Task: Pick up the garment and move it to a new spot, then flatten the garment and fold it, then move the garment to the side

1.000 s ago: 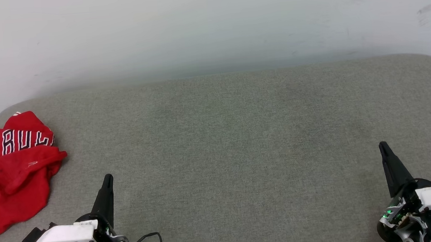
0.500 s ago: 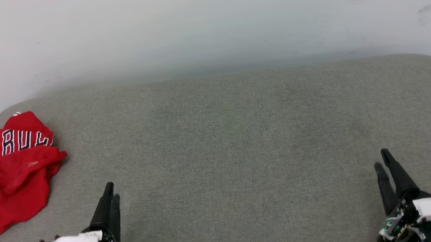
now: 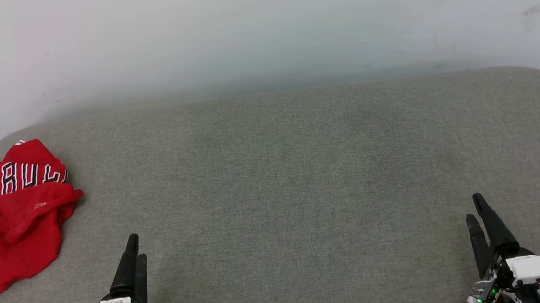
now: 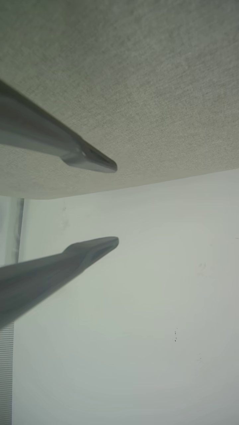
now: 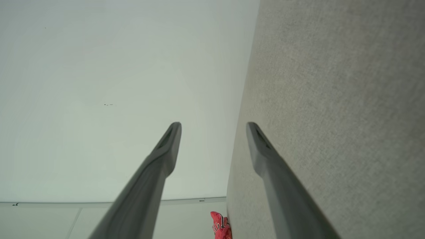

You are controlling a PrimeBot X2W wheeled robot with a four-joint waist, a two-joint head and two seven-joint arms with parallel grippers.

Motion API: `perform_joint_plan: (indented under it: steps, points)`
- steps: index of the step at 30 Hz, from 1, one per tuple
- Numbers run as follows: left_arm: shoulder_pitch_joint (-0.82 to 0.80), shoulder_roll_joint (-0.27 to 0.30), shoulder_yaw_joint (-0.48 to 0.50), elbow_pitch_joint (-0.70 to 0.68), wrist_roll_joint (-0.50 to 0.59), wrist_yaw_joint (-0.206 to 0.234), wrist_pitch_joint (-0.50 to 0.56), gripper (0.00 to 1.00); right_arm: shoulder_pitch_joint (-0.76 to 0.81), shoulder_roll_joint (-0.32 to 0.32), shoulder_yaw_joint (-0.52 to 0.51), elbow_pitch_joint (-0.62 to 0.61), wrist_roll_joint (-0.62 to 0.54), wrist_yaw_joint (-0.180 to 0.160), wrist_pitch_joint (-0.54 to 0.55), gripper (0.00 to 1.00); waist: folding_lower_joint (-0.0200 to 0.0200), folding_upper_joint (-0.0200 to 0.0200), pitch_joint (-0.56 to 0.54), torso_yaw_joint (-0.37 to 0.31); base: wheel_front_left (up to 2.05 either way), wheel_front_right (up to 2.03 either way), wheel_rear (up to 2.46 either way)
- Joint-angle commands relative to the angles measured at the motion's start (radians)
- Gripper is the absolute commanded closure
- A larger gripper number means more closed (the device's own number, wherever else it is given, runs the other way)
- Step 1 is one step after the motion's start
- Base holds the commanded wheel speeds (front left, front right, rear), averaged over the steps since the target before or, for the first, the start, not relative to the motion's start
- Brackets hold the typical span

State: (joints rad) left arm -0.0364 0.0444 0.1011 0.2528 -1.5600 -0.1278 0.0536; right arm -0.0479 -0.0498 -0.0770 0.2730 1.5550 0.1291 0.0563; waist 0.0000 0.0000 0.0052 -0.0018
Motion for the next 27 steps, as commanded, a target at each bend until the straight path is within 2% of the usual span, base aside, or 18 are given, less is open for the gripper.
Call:
perform_joint_plan:
  steps: [1,12,24,27]
  points:
    - [-0.004,0.003,0.003,-0.027,0.02,-0.001,-0.013,0.0,-0.007,-0.001,0.006,-0.021,-0.024,0.002,-0.013,0.0,0.0,0.0,0.0,0.0,0.0,0.0,0.0]
    - [0.013,0.004,0.066,-0.05,0.161,-0.001,-0.06,0.0,-0.011,-0.001,-0.024,-0.044,-0.239,0.002,-0.06,0.0,0.0,0.0,-0.001,-0.002,0.0,0.0,0.0]
    - [-0.008,0.005,0.158,-0.147,0.404,0.001,-0.106,0.0,-0.031,-0.001,0.002,-0.189,-0.659,0.002,-0.106,0.0,0.0,0.0,0.004,-0.002,0.0,0.0,0.0]
    - [-0.007,0.005,0.154,-0.193,0.473,0.003,-0.116,0.0,-0.038,-0.001,0.0,-0.228,-0.741,0.002,-0.117,0.0,0.0,0.0,0.007,-0.002,0.0,0.0,0.0]
